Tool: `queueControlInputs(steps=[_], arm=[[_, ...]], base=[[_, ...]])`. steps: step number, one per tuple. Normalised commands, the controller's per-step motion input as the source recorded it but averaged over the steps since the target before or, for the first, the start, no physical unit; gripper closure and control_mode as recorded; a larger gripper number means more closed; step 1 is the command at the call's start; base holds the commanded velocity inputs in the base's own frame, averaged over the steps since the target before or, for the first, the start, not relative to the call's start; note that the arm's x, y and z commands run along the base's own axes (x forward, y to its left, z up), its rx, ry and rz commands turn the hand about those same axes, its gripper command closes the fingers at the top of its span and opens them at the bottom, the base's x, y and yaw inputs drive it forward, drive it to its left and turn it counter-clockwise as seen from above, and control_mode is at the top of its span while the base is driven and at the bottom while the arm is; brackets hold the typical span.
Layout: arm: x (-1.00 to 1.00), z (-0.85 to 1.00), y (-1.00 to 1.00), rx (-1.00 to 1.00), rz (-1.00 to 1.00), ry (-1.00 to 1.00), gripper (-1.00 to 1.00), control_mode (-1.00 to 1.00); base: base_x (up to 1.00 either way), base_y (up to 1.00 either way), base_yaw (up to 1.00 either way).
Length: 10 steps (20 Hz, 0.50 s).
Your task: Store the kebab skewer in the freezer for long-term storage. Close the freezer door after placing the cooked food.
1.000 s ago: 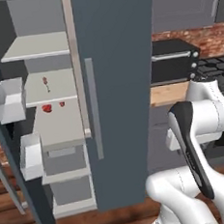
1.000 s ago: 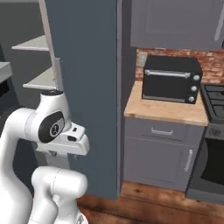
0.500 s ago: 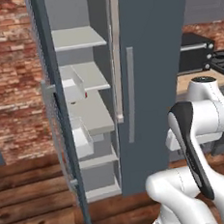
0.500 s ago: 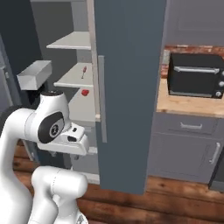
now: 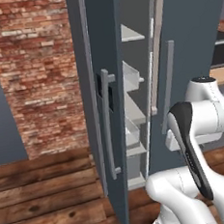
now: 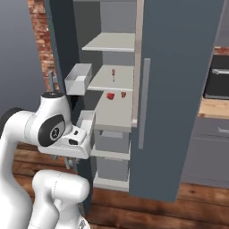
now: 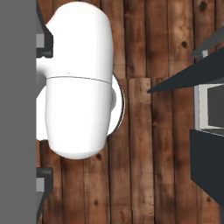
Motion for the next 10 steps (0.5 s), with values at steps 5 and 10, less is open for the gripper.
queueControlInputs(steps=[5, 10], arm=[[0.00, 0.00, 0.00, 0.00, 0.00, 0.00, -1.00, 1.00], [0.00, 0.00, 0.00, 0.00, 0.00, 0.00, -1.00, 1.00]], base=[[0.00, 0.45, 0.00], [0.18, 0.27, 0.01]])
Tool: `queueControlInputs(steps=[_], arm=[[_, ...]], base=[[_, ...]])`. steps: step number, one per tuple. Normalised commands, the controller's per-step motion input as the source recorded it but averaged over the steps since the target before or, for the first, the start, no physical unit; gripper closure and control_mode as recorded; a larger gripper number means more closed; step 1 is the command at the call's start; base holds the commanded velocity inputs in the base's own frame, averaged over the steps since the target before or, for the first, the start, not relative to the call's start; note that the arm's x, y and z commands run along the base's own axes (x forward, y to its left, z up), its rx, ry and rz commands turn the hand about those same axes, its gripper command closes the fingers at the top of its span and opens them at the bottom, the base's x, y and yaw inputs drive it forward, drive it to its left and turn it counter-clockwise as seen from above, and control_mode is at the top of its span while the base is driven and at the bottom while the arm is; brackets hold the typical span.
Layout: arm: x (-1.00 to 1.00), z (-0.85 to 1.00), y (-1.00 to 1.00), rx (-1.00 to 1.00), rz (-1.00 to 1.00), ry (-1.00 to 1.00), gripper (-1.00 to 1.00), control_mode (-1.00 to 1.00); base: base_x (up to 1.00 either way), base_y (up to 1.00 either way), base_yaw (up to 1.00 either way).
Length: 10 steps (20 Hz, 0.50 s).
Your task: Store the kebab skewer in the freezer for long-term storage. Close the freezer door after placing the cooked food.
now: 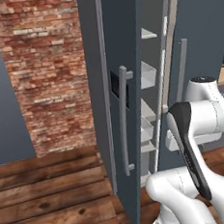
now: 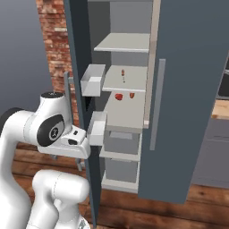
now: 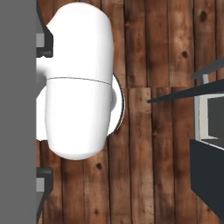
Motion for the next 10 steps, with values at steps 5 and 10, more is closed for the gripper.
queueControlInputs(steps=[5, 10], arm=[[0.00, 0.00, 0.00, 0.00, 0.00, 0.00, -1.00, 1.00], [0.00, 0.00, 0.00, 0.00, 0.00, 0.00, -1.00, 1.00]], base=[[0.29, -0.01, 0.00], [0.23, -0.23, 0.02]])
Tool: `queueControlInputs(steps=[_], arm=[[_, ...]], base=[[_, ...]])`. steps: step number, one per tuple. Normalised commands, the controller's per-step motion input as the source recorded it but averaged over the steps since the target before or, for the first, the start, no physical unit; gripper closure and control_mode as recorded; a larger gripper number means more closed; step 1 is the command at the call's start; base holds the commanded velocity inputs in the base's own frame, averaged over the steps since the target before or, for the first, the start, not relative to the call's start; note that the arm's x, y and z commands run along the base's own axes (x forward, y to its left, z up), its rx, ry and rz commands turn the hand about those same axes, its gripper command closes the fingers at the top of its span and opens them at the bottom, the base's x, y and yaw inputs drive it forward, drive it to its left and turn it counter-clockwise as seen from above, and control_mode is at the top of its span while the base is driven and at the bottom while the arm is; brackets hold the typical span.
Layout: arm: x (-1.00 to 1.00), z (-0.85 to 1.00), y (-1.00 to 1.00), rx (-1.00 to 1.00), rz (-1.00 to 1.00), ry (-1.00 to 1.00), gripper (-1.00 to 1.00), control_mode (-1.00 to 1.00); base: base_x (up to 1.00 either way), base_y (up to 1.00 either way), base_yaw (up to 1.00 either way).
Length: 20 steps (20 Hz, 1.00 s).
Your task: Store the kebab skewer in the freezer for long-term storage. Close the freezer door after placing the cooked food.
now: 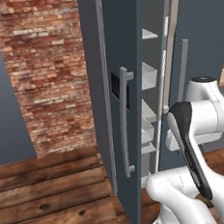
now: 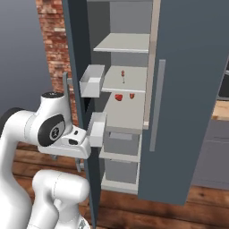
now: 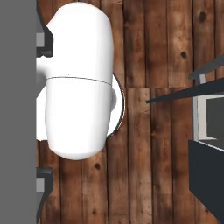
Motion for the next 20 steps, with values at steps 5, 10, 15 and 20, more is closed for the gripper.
queueControlInputs(steps=[5, 10, 15, 20], arm=[[0.00, 0.00, 0.00, 0.00, 0.00, 0.00, -1.00, 1.00], [0.00, 0.00, 0.00, 0.00, 0.00, 0.00, -1.00, 1.00], [0.00, 0.00, 0.00, 0.00, 0.00, 0.00, -1.00, 1.00], [0.00, 0.00, 0.00, 0.00, 0.00, 0.00, -1.00, 1.00]], base=[[0.08, -0.09, 0.01], [0.00, 0.00, 0.00], [0.00, 0.00, 0.00], [0.00, 0.00, 0.00]])
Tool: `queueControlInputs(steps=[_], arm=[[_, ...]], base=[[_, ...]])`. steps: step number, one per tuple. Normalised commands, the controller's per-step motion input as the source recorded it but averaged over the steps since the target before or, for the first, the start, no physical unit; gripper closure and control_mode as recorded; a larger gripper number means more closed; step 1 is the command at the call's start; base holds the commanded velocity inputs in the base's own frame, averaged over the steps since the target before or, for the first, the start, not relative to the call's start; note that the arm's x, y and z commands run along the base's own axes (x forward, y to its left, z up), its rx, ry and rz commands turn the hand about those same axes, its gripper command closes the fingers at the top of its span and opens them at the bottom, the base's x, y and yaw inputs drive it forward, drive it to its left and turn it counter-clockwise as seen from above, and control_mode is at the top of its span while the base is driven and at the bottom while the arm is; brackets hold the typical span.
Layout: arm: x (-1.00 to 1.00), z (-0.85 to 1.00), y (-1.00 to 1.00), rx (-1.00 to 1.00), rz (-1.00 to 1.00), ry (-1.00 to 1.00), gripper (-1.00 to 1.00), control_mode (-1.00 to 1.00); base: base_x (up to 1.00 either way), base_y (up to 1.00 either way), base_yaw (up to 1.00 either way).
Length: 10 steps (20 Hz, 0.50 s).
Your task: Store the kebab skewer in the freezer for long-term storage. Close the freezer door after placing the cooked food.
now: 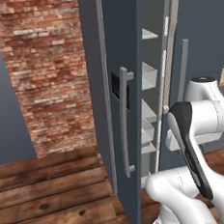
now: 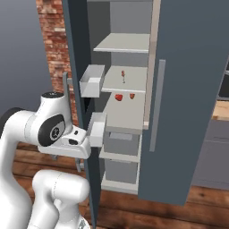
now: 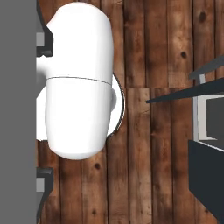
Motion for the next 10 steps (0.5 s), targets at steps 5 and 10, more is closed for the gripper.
queueControlInputs(steps=[5, 10], arm=[[0.26, 0.00, 0.15, -0.05, -0.12, -0.04, -1.00, -1.00], [0.45, 0.02, 0.19, -0.14, -0.25, -0.16, -1.00, -1.00]], base=[[0.03, 0.01, -0.01], [0.00, 0.00, 0.00]])
